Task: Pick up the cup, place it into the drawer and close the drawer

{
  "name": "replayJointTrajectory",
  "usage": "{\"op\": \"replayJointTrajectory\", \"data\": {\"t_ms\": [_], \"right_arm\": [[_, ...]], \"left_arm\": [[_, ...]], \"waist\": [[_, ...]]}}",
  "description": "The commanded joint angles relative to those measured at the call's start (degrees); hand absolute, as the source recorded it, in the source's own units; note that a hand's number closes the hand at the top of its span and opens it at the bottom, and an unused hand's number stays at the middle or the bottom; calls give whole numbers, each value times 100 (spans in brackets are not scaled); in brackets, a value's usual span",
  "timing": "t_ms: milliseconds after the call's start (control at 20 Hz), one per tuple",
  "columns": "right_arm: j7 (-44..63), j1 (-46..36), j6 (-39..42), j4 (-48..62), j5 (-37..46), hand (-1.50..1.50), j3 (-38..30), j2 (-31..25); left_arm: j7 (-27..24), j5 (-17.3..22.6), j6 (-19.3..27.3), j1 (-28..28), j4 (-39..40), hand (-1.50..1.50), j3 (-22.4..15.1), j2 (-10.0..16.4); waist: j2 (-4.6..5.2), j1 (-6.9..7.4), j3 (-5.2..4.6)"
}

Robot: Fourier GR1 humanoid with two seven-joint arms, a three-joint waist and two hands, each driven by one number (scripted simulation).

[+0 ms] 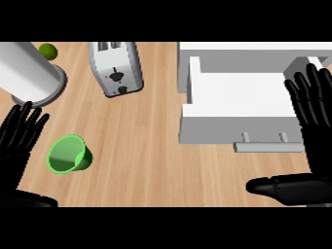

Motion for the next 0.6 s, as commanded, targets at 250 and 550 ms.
{"op": "replayJointTrajectory", "data": {"t_ms": [250,550], "right_arm": [[112,-32,27,-53,38,-150,22,-2],[387,19,-16,-366,14,-150,125,49]], "left_arm": [[-646,-426,-78,-278,1131,-150,275,71],[-1777,-1028,-304,-216,2307,-150,309,109]], "waist": [[-1,-3,0],[0,-7,-1]]}}
